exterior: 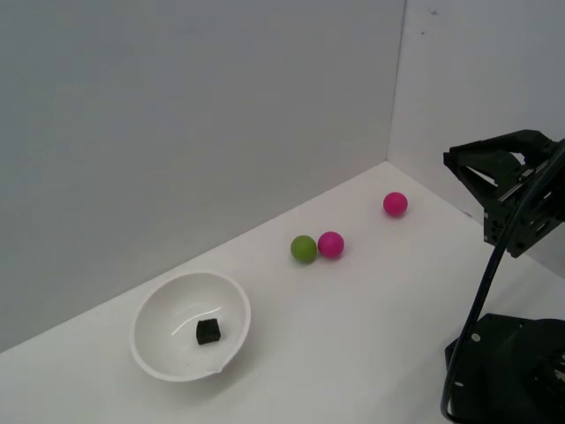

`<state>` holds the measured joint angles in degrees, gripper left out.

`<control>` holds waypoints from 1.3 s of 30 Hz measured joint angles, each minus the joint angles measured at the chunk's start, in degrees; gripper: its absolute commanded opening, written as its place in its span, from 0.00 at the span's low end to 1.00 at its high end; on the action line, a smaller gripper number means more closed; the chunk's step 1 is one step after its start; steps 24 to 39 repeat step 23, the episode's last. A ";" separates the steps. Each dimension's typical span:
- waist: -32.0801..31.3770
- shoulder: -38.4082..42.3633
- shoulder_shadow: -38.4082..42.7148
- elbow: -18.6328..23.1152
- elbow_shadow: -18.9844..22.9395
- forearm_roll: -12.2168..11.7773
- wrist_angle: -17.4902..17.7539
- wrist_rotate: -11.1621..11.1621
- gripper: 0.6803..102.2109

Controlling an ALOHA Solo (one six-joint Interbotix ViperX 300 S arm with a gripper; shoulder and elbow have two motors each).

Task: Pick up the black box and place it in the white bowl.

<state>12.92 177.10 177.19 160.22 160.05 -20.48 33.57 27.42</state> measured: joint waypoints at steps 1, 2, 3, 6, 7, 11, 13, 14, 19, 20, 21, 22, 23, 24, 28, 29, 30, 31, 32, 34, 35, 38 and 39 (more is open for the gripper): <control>0.09 0.70 0.62 0.00 0.00 -0.09 -0.09 -0.18 0.02; 0.09 1.14 1.23 0.09 0.09 -0.44 -0.09 -0.26 0.02; 0.00 1.67 1.67 0.09 0.35 -0.44 -0.09 -0.26 0.02; -0.35 2.55 2.64 0.26 0.62 -0.79 -0.09 -0.26 0.02; -0.70 2.99 2.90 0.35 0.62 -0.88 -0.09 -0.35 0.02; -0.97 3.34 3.25 0.26 0.70 -1.05 -0.09 -0.26 0.02; -1.05 3.25 3.25 0.35 0.70 -1.05 -0.09 -0.35 0.02; -1.14 3.25 3.25 0.35 0.70 -1.05 0.00 -0.26 0.02; -1.76 3.34 3.25 0.35 0.70 -0.97 0.00 -0.35 0.02; -1.49 3.34 3.25 0.35 0.70 -0.97 -0.09 -0.35 0.02; -1.32 3.25 3.25 0.35 0.70 -1.05 0.00 -0.35 0.02; -1.23 3.34 3.25 0.35 0.62 -1.05 -0.09 -0.26 0.02; -1.23 3.34 3.25 0.35 0.62 -1.05 -0.09 -0.35 0.02; -1.23 3.34 3.25 0.35 0.62 -1.05 -0.09 -0.35 0.02; -1.23 3.34 3.25 0.35 0.62 -1.05 -0.09 -0.35 0.02; -1.23 3.34 3.25 0.35 0.62 -1.05 -0.09 -0.35 0.02; -1.23 3.34 3.25 0.35 0.62 -1.05 -0.09 -0.35 0.02; -1.23 3.34 3.25 0.35 0.62 -1.05 -0.09 -0.35 0.02; -1.23 3.34 3.25 0.35 0.62 -1.05 -0.09 -0.35 0.02; -1.23 3.34 3.25 0.35 0.62 -1.05 -0.09 -0.35 0.02; -1.23 3.34 3.25 0.35 0.62 -1.05 -0.09 -0.35 0.02; -1.23 3.34 3.25 0.35 0.62 -1.05 -0.09 -0.35 0.02; -1.23 3.34 3.25 0.35 0.62 -1.05 -0.09 -0.35 0.02</control>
